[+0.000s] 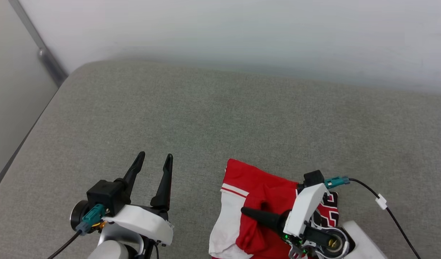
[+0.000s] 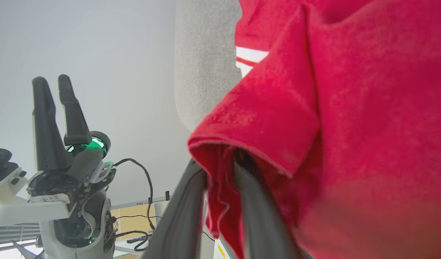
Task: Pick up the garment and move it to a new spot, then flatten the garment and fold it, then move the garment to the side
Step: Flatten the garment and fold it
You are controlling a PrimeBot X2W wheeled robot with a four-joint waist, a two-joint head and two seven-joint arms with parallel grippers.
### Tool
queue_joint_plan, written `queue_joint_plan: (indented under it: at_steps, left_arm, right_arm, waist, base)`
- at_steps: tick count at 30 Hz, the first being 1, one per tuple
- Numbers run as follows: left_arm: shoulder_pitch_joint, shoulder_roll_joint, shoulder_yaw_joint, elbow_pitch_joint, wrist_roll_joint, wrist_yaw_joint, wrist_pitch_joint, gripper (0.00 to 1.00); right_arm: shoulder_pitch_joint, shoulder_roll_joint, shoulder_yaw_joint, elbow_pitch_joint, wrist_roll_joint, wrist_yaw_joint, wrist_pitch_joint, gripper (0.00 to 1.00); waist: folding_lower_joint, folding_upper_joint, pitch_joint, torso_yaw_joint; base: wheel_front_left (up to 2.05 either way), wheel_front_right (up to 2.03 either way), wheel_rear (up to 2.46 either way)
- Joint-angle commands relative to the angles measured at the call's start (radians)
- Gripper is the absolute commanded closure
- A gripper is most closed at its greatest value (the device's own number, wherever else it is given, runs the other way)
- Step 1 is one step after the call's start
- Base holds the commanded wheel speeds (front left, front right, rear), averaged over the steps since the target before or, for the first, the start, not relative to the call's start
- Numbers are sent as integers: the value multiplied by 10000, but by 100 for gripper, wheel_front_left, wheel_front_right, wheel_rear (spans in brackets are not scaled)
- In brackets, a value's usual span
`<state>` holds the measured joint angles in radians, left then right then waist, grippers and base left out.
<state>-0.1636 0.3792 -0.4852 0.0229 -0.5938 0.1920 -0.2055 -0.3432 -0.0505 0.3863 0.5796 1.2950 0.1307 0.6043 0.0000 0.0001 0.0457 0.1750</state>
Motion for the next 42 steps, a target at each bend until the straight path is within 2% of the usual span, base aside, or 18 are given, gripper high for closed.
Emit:
queue_joint_plan:
  at_steps: [1, 2, 6, 9, 12, 16, 21, 22, 26, 28, 33, 37, 42]
  left_arm:
    - [-111, -27, -8, 43, 34, -25, -69, 0]
    - [-116, -53, -15, 58, 36, -13, -91, 0]
    - [-93, -72, 12, 89, 44, 71, -132, 0]
    - [-13, -48, 16, 124, 27, 100, -145, 0]
    - [88, -30, 25, 135, -12, 144, -142, 0]
    - [219, 17, 85, 147, -71, 238, -153, 0]
    - [435, 71, 212, 193, -96, 390, -205, 0]
    - [435, 71, 212, 193, -96, 390, -205, 0]
    - [630, 98, 350, 245, -128, 511, -296, 0]
    - [704, 102, 433, 265, -119, 554, -358, 0]
    - [876, 50, 613, 327, -2, 686, -476, 0]
    - [1002, 80, 699, 519, 161, 758, -531, 0]
    - [1102, 121, 766, 712, 451, 812, -569, 0]
  right_arm:
    - [-240, 0, 217, 144, -19, -1, -194, 47]
    - [-342, 2, 359, 163, -98, -1, -303, 0]
    - [-607, -15, 771, -158, -54, -1, -576, 0]
    - [-752, -308, 1167, -574, -419, -1, -819, 0]
    - [-836, -737, 1639, -1123, -1016, -2, -1231, 0]
    - [-899, -1718, 1977, -1494, -2786, -2, -2615, 0]
    - [-498, -2563, 1021, -1050, -5276, -2, -4333, 0]
    - [-498, -2563, 1021, -1050, -5276, -2, -4333, 0]
    - [60, -2820, -557, -1110, -7026, -2, -5333, 0]
    - [430, -2716, -1456, -1498, -7821, -2, -5923, 0]
    - [1701, -1977, -3291, -3046, -9188, -2, -6653, 0]
    - [2772, -1415, -3996, -4629, -10144, -4, -6940, 0]
    - [3980, -797, -4287, -6152, -10922, -4, -6675, 0]
  waist:
    - [0, -1, 124, 32]
    - [0, -1, 148, 20]
    - [0, -1, 148, -108]
    - [0, -1, 19, -256]
    - [0, -1, -130, -428]
    - [0, -1, -319, -691]
    - [0, -1, -533, -1075]
    - [0, -1, -533, -1075]
    - [0, -1, -620, -1367]
    - [0, -1, -646, -1485]
    - [0, -1, -673, -1682]
    - [0, -1, -703, -1730]
    - [0, -1, -755, -1773]
  base:
    - [0, 0, 0]
    - [0, 0, 0]
    - [0, 0, 0]
    - [0, 0, 0]
    - [0, 0, 0]
    - [0, 0, 0]
    - [0, 0, 0]
    - [0, 0, 0]
    - [0, 0, 0]
    - [0, 0, 0]
    - [0, 0, 0]
    - [0, 0, 0]
    - [0, 0, 0]
